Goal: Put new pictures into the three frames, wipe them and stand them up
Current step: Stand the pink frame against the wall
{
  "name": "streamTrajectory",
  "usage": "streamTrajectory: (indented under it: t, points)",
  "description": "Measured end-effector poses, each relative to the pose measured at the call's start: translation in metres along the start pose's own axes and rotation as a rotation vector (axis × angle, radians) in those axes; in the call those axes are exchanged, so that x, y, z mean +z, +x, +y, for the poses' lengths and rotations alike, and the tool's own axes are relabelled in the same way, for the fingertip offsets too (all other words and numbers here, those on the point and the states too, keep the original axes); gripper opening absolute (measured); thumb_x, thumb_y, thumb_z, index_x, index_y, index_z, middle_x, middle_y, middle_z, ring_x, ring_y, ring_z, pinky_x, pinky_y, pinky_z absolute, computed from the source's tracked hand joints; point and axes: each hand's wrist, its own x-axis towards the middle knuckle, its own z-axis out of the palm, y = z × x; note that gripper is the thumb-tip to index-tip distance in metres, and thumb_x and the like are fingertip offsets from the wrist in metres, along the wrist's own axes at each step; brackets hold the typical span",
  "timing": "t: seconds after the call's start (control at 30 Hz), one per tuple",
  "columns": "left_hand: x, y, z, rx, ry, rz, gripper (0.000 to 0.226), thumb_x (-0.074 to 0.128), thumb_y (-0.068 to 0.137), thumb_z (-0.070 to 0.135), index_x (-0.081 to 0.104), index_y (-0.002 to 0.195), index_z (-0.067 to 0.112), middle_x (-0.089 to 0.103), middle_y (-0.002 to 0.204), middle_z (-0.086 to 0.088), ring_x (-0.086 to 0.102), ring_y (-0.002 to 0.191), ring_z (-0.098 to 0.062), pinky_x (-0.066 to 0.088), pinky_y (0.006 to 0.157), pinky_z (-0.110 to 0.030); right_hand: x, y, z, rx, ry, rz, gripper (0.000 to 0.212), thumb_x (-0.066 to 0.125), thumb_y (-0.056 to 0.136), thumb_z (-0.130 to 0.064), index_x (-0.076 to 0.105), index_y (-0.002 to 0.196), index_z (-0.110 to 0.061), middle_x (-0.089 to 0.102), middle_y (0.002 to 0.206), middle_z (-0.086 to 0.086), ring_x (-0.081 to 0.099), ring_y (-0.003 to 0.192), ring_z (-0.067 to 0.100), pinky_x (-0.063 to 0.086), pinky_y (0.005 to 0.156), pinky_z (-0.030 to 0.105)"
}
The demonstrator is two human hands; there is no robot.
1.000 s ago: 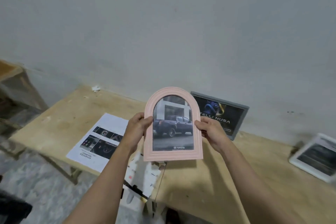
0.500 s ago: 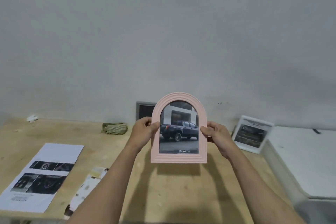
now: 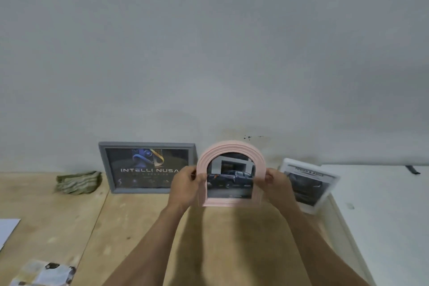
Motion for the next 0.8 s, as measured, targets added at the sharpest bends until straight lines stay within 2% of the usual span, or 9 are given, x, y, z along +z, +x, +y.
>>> streamTrajectory:
  t: [0.07, 0.17, 0.3, 0.47, 0.63, 0.73, 0.8]
  points:
    - [0.016, 0.017, -0.005, -0.02, 0.011, -0.002, 0.004, 0.066, 0.092, 0.025, 0.069, 0.093, 0.028, 0.073, 0.087, 0.003, 0.069, 0.08, -0.02, 0.059, 0.075, -0.05, 0.006, 0.021, 0.012, 0.006, -0.099, 0.007, 0.022, 0.059, 0.093, -0.025, 0.065, 0.082, -0.007, 0.069, 0.075, 0.004, 0.066, 0.068, 0.016, 0.05, 0.059, 0.02]
    - [0.035, 0.038, -0.009, -0.026, 0.05, 0.022, 0.015, 0.065, 0.094, 0.025, 0.071, 0.106, 0.019, 0.072, 0.095, 0.002, 0.068, 0.086, -0.018, 0.058, 0.08, -0.043, 0.018, 0.047, 0.031, 0.038, -0.042, 0.003, 0.021, 0.061, 0.093, -0.02, 0.064, 0.076, -0.008, 0.068, 0.07, 0.005, 0.063, 0.063, 0.013, 0.048, 0.056, 0.015]
    - [0.051, 0.058, -0.016, -0.024, 0.14, 0.034, 0.014, 0.063, 0.096, 0.022, 0.071, 0.102, 0.013, 0.067, 0.091, 0.0, 0.062, 0.083, -0.019, 0.043, 0.068, -0.029, 0.034, 0.071, 0.052, 0.114, -0.09, -0.011, 0.017, 0.055, 0.095, -0.028, 0.064, 0.084, -0.019, 0.068, 0.077, -0.003, 0.065, 0.071, 0.015, 0.047, 0.063, 0.025]
    - [0.06, 0.07, -0.027, -0.036, 0.188, 0.028, 0.019, 0.06, 0.098, 0.024, 0.071, 0.109, 0.013, 0.068, 0.099, -0.004, 0.062, 0.087, -0.021, 0.042, 0.072, -0.028, 0.046, 0.084, 0.066, 0.105, -0.1, -0.005, 0.018, 0.061, 0.092, -0.029, 0.065, 0.094, -0.012, 0.071, 0.084, 0.004, 0.065, 0.076, 0.024, 0.045, 0.066, 0.029]
    - [0.065, 0.077, -0.034, -0.016, 0.192, 0.046, 0.019, 0.061, 0.097, 0.024, 0.07, 0.11, 0.012, 0.065, 0.097, -0.004, 0.06, 0.084, -0.021, 0.037, 0.069, -0.027, 0.051, 0.088, 0.07, 0.099, -0.086, 0.024, 0.02, 0.061, 0.092, -0.026, 0.064, 0.099, -0.007, 0.07, 0.085, 0.006, 0.063, 0.078, 0.026, 0.04, 0.067, 0.028]
    - [0.067, 0.076, -0.035, -0.014, 0.199, 0.041, 0.023, 0.059, 0.098, 0.024, 0.068, 0.114, 0.011, 0.066, 0.102, -0.006, 0.062, 0.09, -0.025, 0.039, 0.072, -0.028, 0.055, 0.087, 0.068, 0.131, -0.092, 0.034, 0.02, 0.06, 0.092, -0.03, 0.064, 0.101, -0.013, 0.071, 0.088, 0.001, 0.064, 0.08, 0.023, 0.049, 0.071, 0.032]
    - [0.069, 0.072, -0.032, -0.033, 0.221, 0.053, 0.028, 0.059, 0.098, 0.024, 0.065, 0.121, 0.01, 0.063, 0.111, -0.009, 0.062, 0.098, -0.028, 0.044, 0.079, -0.031, 0.056, 0.082, 0.064, 0.163, -0.07, 0.049, 0.02, 0.058, 0.091, -0.032, 0.062, 0.106, -0.019, 0.071, 0.093, 0.0, 0.066, 0.087, 0.023, 0.054, 0.078, 0.037]
